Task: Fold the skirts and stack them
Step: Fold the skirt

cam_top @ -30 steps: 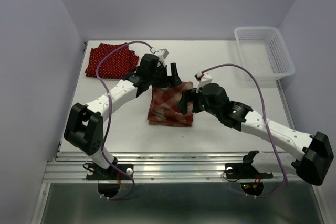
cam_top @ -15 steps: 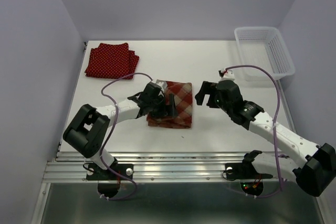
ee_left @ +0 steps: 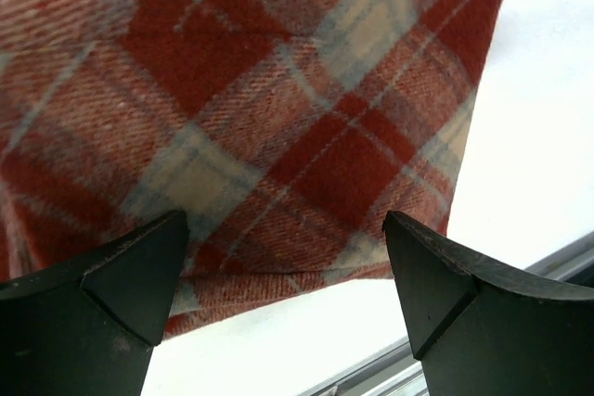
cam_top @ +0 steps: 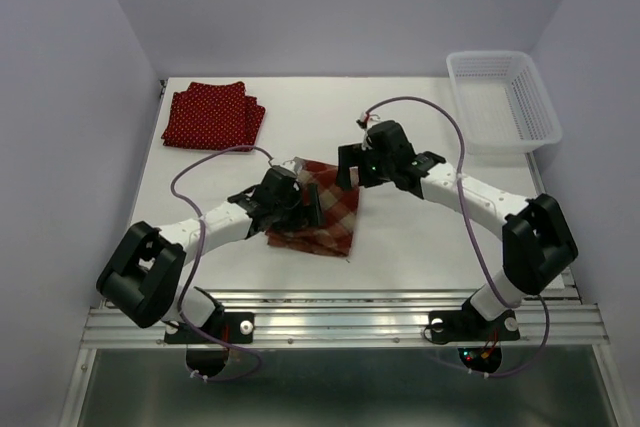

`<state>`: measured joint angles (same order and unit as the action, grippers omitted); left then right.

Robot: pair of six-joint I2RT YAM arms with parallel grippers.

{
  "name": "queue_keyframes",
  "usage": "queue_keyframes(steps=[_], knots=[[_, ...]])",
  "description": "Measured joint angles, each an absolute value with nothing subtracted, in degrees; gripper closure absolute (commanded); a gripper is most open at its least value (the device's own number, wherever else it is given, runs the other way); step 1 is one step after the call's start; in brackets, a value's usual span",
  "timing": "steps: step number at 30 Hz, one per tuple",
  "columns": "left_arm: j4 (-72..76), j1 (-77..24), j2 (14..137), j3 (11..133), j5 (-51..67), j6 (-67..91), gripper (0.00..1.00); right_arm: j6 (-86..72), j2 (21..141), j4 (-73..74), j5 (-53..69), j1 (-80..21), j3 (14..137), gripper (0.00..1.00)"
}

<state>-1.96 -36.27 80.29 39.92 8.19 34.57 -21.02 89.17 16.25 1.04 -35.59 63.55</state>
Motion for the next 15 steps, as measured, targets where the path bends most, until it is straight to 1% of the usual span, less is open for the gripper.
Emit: queue_keyframes(steps=[3, 10, 15], knots=[[-5.2, -36.2, 78.1, 40.5, 5.6, 34.5, 0.01, -15.9, 93.6, 14.2, 7.9, -35.6, 68.5, 0.00], [-9.7, -34.0, 74.1, 43.1, 0.5, 34.6, 0.01, -5.6, 104.4, 13.0, 23.6, -35.6, 75.2, 0.00], [-11.6, -32.5, 71.8, 43.2, -1.0, 35.0, 0.01, -3.3, 110.8, 13.6, 27.5, -35.6, 77.0, 0.00]])
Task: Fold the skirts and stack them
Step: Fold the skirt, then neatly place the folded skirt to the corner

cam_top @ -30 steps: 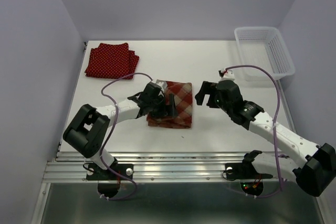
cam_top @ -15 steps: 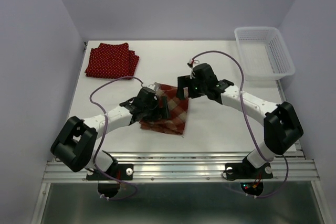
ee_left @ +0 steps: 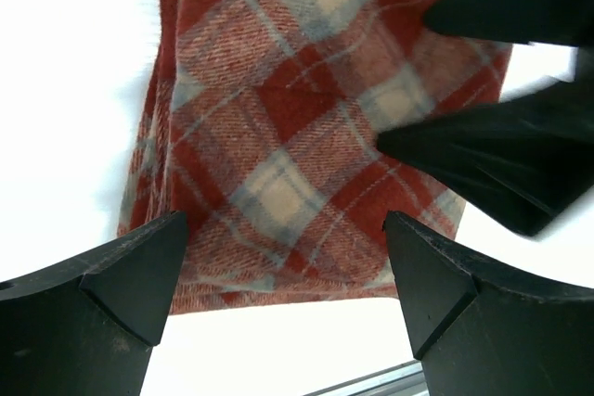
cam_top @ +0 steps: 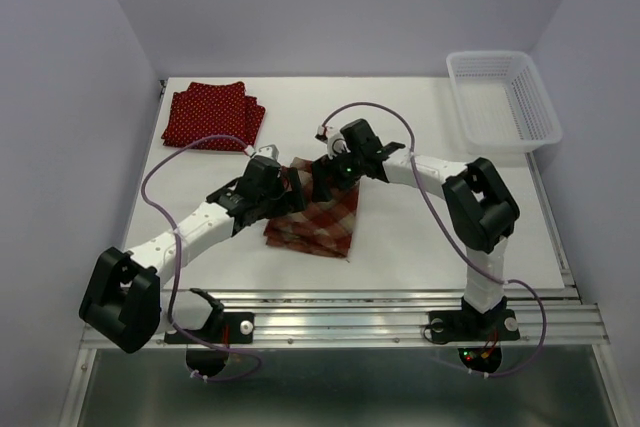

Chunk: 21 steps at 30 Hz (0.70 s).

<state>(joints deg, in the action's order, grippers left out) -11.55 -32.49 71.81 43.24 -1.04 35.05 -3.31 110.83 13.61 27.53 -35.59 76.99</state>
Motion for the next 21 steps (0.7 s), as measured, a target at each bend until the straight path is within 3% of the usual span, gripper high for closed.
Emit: queue_keyframes(steps=[10, 15, 21], knots=[[-13.6, -32.5, 65.4, 42.7, -1.6, 36.8, 0.01, -9.7, 115.4, 11.3, 18.9, -34.3, 78.8, 0.00], [-14.3, -32.5, 64.9, 41.7, -1.6, 37.5, 0.01, -17.4, 108.4, 4.1, 16.8, -28.4, 67.1, 0.00], [-14.2, -32.5, 64.9, 41.6, -0.2, 37.5, 0.01, -26.3, 91.7, 2.1, 10.9, -24.5, 48.0, 0.00]])
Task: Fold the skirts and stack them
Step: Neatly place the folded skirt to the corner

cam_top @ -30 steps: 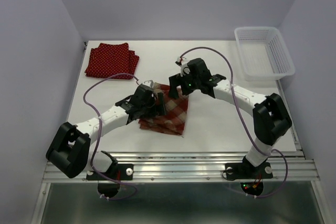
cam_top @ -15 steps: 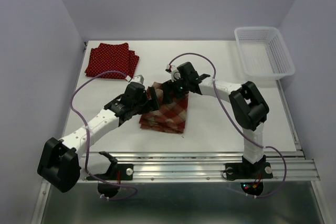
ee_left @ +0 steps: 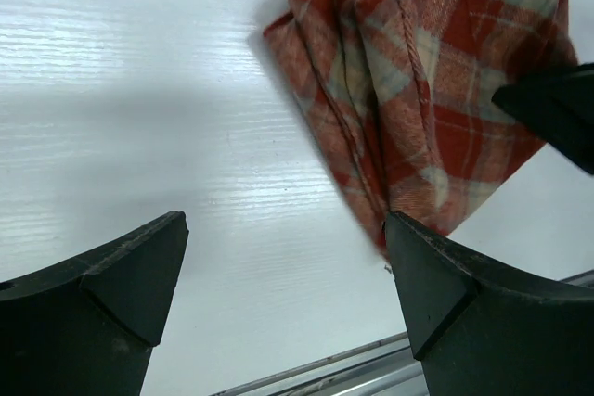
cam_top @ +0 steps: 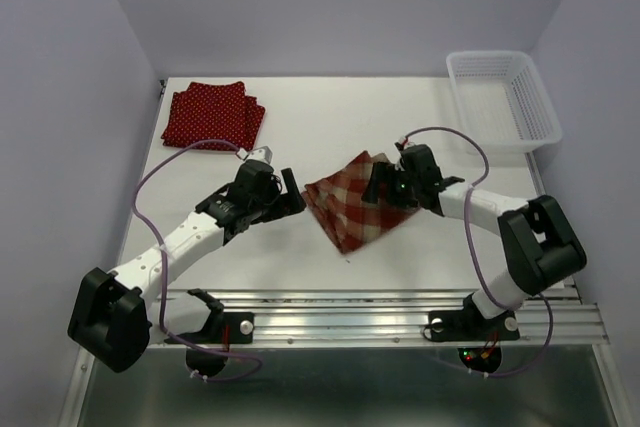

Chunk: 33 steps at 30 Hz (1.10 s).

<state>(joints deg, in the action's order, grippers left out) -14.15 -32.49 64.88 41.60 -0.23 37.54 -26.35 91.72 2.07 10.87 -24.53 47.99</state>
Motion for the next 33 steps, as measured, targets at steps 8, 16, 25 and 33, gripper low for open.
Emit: queue_keyframes(steps=[8, 16, 25, 33], knots=[[-7.0, -32.4, 67.1, 38.1, 6.7, 37.8, 0.01, -38.0, 70.1, -0.2, 17.5, -28.8, 30.5, 0.00], [0.6, -32.9, 68.4, 34.6, 12.1, 38.5, 0.01, -35.6, 62.6, 9.2, 10.4, -29.3, 35.5, 0.00], [5.5, -36.8, 82.6, 38.0, 14.1, 36.9, 0.01, -32.1, 59.1, 13.3, 3.2, -29.3, 36.4, 0.00], [8.4, -37.0, 89.1, 41.6, 13.6, 36.3, 0.14, -30.8, 58.9, 14.7, 1.7, -29.3, 36.4, 0.00]])
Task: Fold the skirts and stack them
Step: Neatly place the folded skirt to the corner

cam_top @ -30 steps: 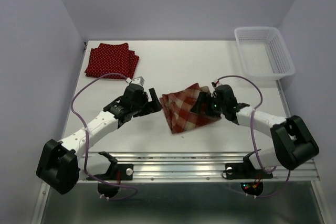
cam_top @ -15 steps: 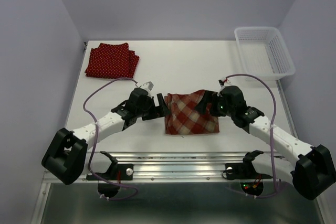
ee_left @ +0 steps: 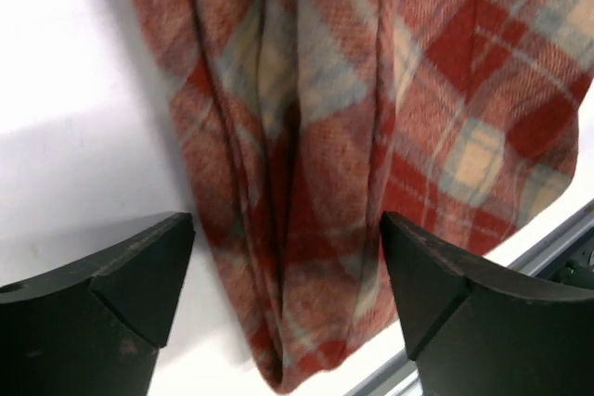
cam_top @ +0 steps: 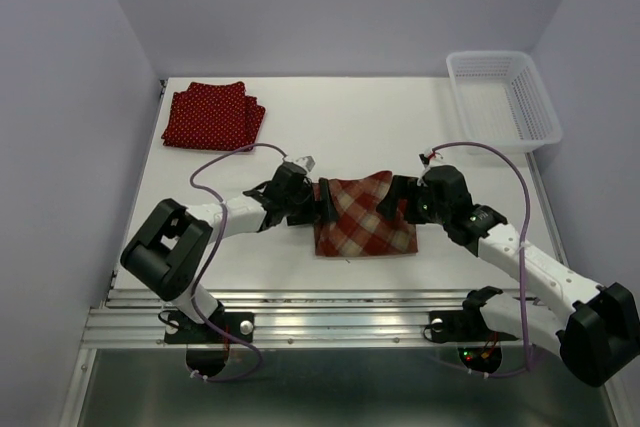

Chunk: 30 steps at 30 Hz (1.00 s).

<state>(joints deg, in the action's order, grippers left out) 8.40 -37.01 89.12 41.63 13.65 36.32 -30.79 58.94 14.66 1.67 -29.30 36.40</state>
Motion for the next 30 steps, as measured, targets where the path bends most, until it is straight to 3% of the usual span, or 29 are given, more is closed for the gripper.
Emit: queue_keyframes(steps=[3, 4, 6, 7, 15, 21, 30], knots=[[10.1, -37.0, 91.9, 43.4, 14.0, 36.0, 0.33, -30.6, 58.9, 14.7, 1.7, -29.3, 36.4, 0.00], [10.6, -37.0, 92.9, 44.0, 14.2, 35.4, 0.53, -30.3, 58.8, 14.7, 1.7, -29.3, 36.4, 0.00], [11.0, -36.6, 95.6, 45.6, 15.1, 34.1, 0.77, -29.8, 58.8, 14.7, 1.7, -29.3, 36.4, 0.00], [11.5, -36.5, 97.6, 46.5, 15.8, 34.1, 0.98, -29.6, 58.8, 14.7, 1.7, -29.3, 36.4, 0.00], [13.4, -35.9, 101.4, 49.4, 18.6, 32.7, 1.00, -28.0, 56.6, 15.0, 0.4, -29.3, 36.4, 0.00], [6.7, -36.2, 101.1, 53.5, 14.5, 29.3, 1.00, -26.0, 56.5, 14.5, 0.3, -29.3, 36.5, 0.00], [-1.3, -36.2, 101.4, 59.3, 9.6, 25.5, 1.00, -25.0, 68.1, 2.1, 10.5, -29.3, 43.4, 0.00]])
